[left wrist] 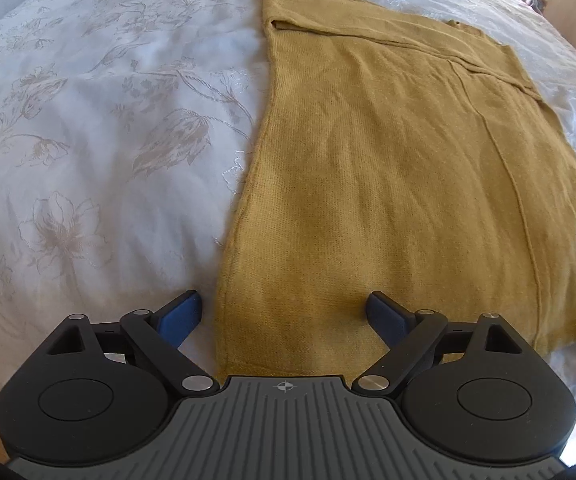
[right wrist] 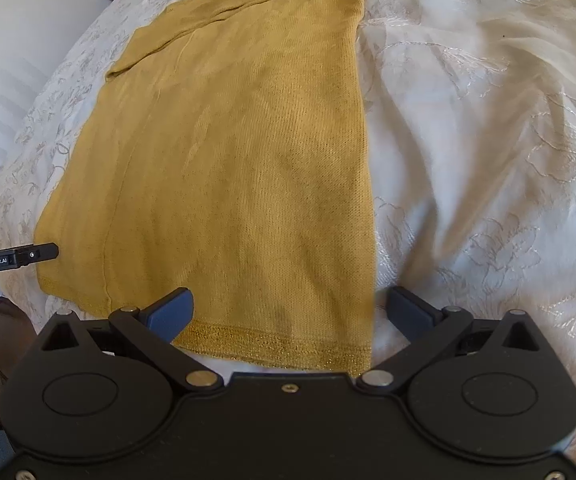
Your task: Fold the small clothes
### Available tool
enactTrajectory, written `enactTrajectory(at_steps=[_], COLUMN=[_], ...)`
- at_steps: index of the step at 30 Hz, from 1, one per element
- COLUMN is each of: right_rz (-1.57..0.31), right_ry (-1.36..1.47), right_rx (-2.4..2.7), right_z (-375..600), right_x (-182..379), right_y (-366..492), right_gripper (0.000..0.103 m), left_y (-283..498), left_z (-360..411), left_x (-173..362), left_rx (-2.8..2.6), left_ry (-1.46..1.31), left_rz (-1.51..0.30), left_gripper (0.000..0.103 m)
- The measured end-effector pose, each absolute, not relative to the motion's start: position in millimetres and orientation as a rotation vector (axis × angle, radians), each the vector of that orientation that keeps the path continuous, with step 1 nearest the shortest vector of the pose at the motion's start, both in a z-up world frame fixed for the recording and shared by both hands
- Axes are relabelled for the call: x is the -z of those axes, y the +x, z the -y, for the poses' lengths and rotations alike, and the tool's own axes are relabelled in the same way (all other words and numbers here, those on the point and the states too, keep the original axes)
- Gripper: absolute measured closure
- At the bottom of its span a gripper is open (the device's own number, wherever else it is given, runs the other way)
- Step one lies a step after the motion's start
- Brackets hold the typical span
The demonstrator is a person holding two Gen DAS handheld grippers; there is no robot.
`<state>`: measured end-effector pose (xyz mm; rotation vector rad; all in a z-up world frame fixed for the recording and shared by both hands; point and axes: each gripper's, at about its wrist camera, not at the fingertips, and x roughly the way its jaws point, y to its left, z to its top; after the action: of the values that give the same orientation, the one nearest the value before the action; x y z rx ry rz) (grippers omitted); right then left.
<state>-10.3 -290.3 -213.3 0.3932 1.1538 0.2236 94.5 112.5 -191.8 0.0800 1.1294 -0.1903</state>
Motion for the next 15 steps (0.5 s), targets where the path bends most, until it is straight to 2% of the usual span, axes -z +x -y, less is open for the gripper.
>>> enactTrajectory(at_steps=[11, 12, 15], right_rz=[-1.177, -1.177, -1.185], right_ry=[0.353, 0.349, 0.345], right_rx=[-0.190, -0.191, -0.194], right_z=[279, 279, 279], right_x=[214, 214, 213], right_y=[-5, -5, -4], right_gripper=[0.000, 0.000, 0.000], left_y=[103, 104, 103], left_z=[-117, -117, -117], left_x=[204, 205, 207], left_rx=[0.263, 0.258, 0.261], left_ry=[-0.002, -0.011, -0.015], left_rz=[-1.176, -1.182, -1.200], left_gripper=[0.015, 0.017, 0.030])
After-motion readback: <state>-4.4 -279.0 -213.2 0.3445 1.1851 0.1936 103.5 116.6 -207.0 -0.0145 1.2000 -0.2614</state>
